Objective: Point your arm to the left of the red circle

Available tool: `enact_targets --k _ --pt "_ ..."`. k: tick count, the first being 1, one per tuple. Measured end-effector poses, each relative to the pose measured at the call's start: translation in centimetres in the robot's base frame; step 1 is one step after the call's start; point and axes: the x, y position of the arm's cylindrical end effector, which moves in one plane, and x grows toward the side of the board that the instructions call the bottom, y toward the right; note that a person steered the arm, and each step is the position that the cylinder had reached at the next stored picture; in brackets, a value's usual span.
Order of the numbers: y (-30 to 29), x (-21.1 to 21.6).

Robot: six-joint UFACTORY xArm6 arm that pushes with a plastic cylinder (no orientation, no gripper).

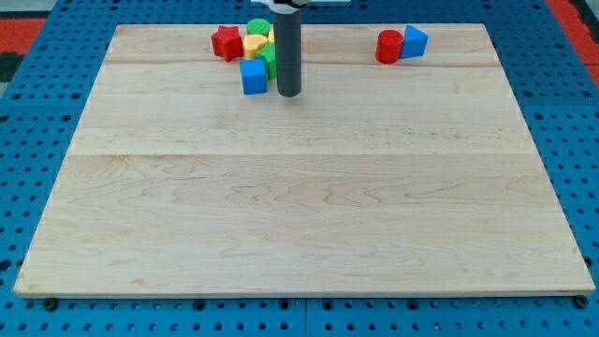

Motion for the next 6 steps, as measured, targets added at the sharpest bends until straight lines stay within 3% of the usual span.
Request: enact_targets --k 1,2,3,6 --pt "-0.5 0.3" --pt "6.4 0.3" --pt "11.9 -3.6" --pt "10.5 -7.9"
